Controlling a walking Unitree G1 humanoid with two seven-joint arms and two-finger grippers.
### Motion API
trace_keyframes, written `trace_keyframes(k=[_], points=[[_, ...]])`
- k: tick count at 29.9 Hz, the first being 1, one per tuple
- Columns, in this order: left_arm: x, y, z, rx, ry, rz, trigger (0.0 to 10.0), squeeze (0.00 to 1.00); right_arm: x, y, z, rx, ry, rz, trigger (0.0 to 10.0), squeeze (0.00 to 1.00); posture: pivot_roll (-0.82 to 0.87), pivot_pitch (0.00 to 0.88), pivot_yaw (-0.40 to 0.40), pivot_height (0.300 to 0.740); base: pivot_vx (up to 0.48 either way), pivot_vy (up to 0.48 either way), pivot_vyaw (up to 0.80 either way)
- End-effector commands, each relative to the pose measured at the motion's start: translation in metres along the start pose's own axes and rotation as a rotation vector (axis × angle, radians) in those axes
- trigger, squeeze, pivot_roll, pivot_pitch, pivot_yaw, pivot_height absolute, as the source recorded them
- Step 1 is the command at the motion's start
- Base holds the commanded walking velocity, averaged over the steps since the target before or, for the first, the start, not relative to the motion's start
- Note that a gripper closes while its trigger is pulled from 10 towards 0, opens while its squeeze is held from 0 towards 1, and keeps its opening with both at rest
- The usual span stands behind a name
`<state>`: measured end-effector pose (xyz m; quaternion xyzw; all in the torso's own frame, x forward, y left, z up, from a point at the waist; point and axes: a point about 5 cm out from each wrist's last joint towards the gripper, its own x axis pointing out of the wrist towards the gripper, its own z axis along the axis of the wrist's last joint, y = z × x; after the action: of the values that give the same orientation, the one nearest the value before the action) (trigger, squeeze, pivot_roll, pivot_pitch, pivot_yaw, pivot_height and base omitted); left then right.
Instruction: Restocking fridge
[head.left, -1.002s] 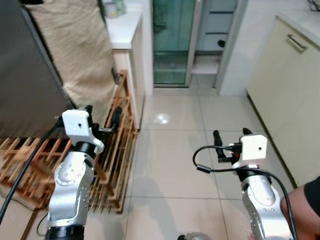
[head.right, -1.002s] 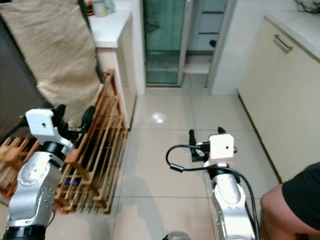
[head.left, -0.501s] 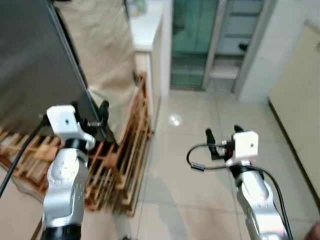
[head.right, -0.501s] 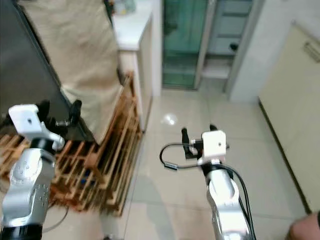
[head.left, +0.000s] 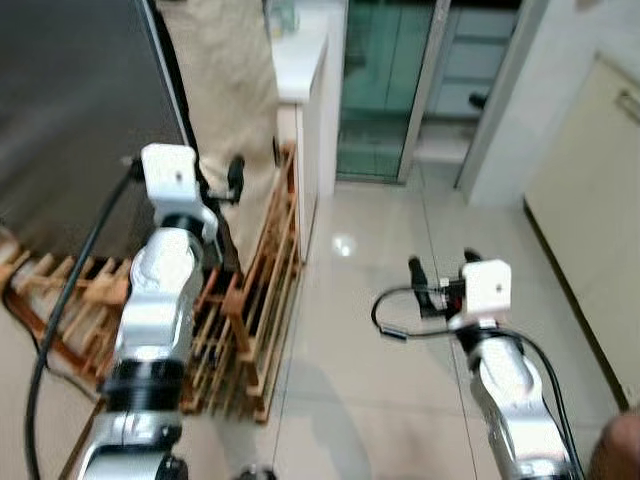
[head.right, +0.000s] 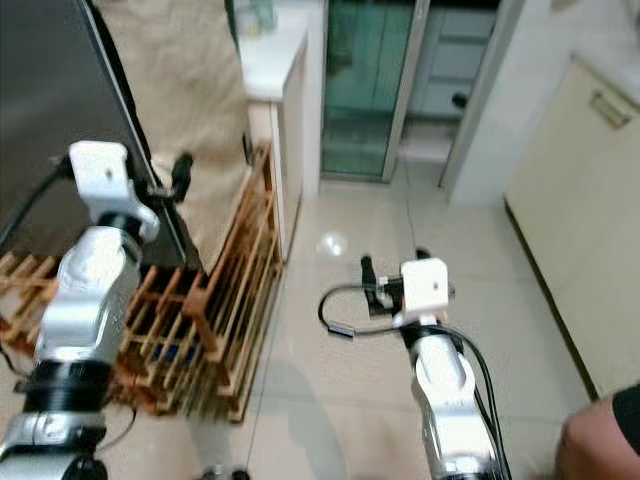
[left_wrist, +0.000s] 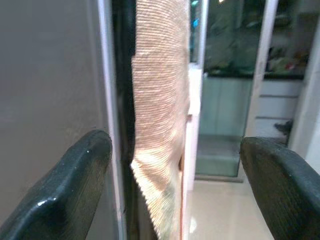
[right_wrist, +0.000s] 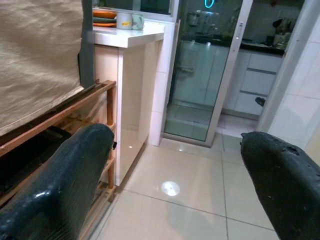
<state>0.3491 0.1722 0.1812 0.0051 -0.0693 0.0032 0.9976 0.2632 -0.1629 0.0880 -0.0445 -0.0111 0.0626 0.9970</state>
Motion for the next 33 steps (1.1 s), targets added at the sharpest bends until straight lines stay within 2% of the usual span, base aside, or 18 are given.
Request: trace_keyframes(k=[1,9,11,12,13,14,17,19,21,22,24,26,28,30,33], points=[[0.007,0.001,0.004,-0.011,-0.005,0.028,10.0,0.0,0.002,0.0,0.002,-0.011,-0.014,0.005,10.0,0.0,-0.17,0.0,0.046,0.74,0.0,0.0,0.0],[0.013,-0.006,-0.003,-0.035,0.022,0.032,10.0,0.0,-0.005,-0.001,0.0,-0.015,-0.007,-0.011,10.0,0.0,-0.2,0.0,0.058,0.74,0.0,0.0,0.0],[0.008,-0.001,-0.007,-0.01,0.025,0.021,10.0,0.0,-0.007,-0.002,0.002,-0.01,-0.011,-0.019,10.0,0.0,-0.21,0.0,0.07,0.74,0.0,0.0,0.0],[-0.001,0.004,-0.012,0.004,0.018,-0.003,10.0,0.0,-0.01,-0.002,0.004,-0.008,-0.019,-0.031,10.0,0.0,-0.21,0.0,0.074,0.74,0.0,0.0,0.0],[-0.026,0.015,-0.025,0.0,0.028,-0.063,10.0,0.0,-0.021,-0.005,0.008,-0.008,-0.037,-0.055,10.0,0.0,-0.21,0.0,0.077,0.74,0.0,0.0,0.0],[-0.04,0.019,-0.031,-0.014,0.039,-0.09,10.0,0.0,-0.027,-0.006,0.01,-0.009,-0.043,-0.063,10.0,0.0,-0.21,0.0,0.078,0.74,0.0,0.0,0.0],[-0.095,0.04,-0.053,0.052,0.078,-0.1,10.0,0.0,-0.048,-0.008,0.015,-0.065,-0.059,-0.054,10.0,0.0,-0.2,0.0,0.074,0.74,0.0,0.0,0.0],[-0.131,0.051,-0.069,0.089,0.136,-0.071,10.0,0.0,-0.058,-0.013,0.016,-0.068,-0.053,-0.072,10.0,0.0,-0.2,0.0,0.061,0.74,0.0,0.0,0.0],[-0.153,0.053,-0.081,0.085,0.202,-0.021,10.0,0.0,-0.061,-0.019,0.016,-0.077,-0.054,-0.09,10.0,0.0,-0.19,0.0,0.042,0.74,0.0,0.0,0.0],[-0.159,0.051,-0.084,0.088,0.221,-0.008,10.0,0.0,-0.061,-0.021,0.016,-0.091,-0.058,-0.091,10.0,0.0,-0.18,0.0,0.037,0.74,0.0,0.0,0.0],[-0.162,0.042,-0.084,0.073,0.214,0.002,10.0,0.0,-0.059,-0.024,0.015,-0.101,-0.052,-0.088,10.0,0.0,-0.18,0.0,0.03,0.74,0.0,0.0,0.0],[-0.15,0.034,-0.074,0.029,0.165,0.047,10.0,0.0,-0.055,-0.025,0.013,-0.072,-0.035,-0.089,10.0,0.0,-0.17,0.0,0.015,0.74,0.0,0.0,0.0],[-0.14,0.036,-0.07,-0.014,0.158,0.093,10.0,0.0,-0.051,-0.025,0.012,-0.047,-0.027,-0.099,10.0,0.0,-0.16,0.0,0.008,0.74,0.0,0.0,0.0],[-0.124,0.04,-0.064,-0.106,0.148,0.182,10.0,0.0,-0.043,-0.025,0.011,-0.009,-0.02,-0.117,10.0,0.0,-0.15,0.0,0.004,0.74,0.0,0.0,0.0],[-0.111,0.036,-0.054,-0.125,0.105,0.178,10.0,0.0,-0.033,-0.025,0.01,0.015,-0.018,-0.126,10.0,0.0,-0.14,0.0,0.002,0.74,0.0,0.0,0.0]])
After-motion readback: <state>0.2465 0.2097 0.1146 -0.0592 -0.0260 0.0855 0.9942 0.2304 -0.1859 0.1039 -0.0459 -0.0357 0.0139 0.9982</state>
